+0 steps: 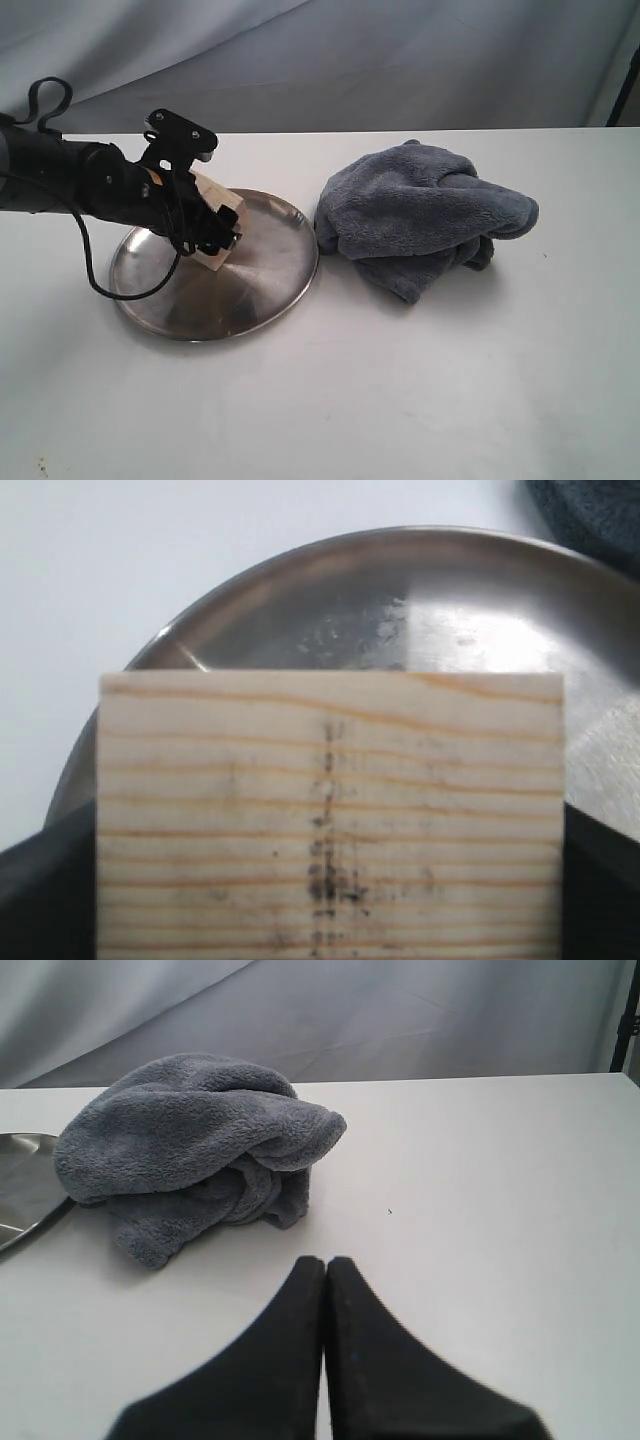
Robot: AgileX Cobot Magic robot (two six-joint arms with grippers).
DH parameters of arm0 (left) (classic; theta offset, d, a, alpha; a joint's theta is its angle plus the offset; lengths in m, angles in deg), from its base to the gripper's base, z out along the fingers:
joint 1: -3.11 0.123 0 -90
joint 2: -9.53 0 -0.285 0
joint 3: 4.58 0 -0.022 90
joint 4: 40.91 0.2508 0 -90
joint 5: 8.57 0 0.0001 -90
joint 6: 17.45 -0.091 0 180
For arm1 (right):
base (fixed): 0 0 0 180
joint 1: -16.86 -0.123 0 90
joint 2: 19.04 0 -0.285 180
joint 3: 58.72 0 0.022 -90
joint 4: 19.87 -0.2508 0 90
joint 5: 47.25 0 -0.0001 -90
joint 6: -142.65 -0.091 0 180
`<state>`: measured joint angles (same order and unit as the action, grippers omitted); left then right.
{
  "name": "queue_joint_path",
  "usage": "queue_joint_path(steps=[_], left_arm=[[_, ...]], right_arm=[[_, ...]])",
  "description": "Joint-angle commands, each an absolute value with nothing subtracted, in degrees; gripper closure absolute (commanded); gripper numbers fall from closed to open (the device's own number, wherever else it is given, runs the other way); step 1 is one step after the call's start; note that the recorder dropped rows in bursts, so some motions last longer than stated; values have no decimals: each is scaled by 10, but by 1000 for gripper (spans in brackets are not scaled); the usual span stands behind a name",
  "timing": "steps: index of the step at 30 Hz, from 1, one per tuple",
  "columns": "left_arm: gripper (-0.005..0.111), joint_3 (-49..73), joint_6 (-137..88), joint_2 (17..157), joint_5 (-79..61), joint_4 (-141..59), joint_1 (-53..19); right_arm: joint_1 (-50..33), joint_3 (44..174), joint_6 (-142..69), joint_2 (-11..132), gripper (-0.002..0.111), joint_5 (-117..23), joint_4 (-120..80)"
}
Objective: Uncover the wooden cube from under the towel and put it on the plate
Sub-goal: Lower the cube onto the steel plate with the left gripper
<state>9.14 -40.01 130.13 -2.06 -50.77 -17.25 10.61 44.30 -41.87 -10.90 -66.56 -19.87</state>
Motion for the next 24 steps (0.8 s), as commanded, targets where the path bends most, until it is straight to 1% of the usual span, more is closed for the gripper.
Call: queue_joint_path(steps=[1,21,23,24], left_arm=[[107,91,-383,1295,-36,-511,-171],[105,91,-358,1295,-7,-527,-172],[97,91,-336,1295,-5,-527,-172],[87,91,-329,1295,-4,-527,-172]], right_arm=[[105,441,-421,-113,108,-664,-199],[105,441,-421,-113,108,-664,-199],[105,441,-421,-113,108,-664,-199],[105,441,-421,-113,108,-664,-199]])
